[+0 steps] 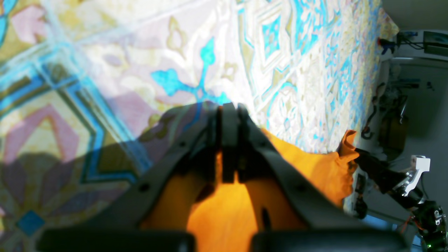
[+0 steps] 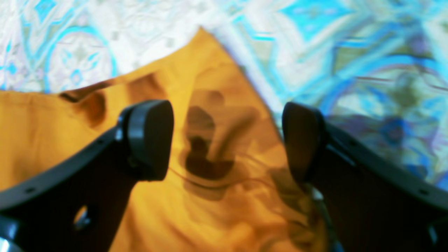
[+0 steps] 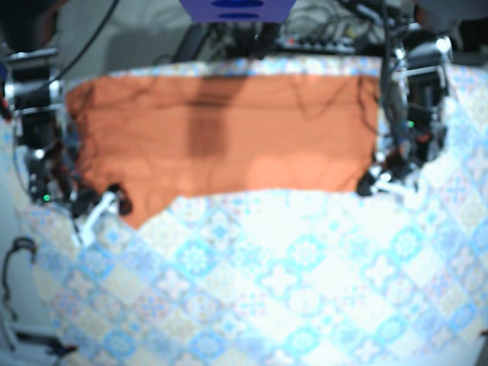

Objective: Fold the T-shirt properly

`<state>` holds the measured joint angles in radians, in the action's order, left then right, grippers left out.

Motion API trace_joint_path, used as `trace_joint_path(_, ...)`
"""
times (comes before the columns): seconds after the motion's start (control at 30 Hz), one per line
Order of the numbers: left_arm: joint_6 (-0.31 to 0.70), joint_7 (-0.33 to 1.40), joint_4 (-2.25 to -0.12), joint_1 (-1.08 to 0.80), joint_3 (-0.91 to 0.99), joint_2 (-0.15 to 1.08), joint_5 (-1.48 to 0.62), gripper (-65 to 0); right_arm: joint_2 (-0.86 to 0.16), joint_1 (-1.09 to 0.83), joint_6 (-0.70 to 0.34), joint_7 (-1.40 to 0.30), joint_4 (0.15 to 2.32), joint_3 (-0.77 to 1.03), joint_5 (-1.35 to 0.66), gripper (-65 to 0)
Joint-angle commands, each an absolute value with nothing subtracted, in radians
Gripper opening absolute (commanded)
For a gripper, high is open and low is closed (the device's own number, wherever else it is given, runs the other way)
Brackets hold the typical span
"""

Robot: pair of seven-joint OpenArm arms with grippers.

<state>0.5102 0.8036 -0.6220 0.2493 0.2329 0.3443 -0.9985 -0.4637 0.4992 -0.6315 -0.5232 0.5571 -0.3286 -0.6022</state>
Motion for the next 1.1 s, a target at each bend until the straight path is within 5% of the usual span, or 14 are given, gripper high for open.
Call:
trace_joint_path(0.0,0.489,0.817,-0.619,0.245,0.236,0.358,-0.983,-65.0,-0.481,0.529,-0.638,-0.496,0.57,-0.321,-0.615,-18.2)
trace_joint_path(1.07,0.489,0.817,-0.619,0.245,0.236,0.358,-0.983,-65.0,-0.472,0.524,-0.636,-0.453,0.481,-0.378,-0.615,-18.2)
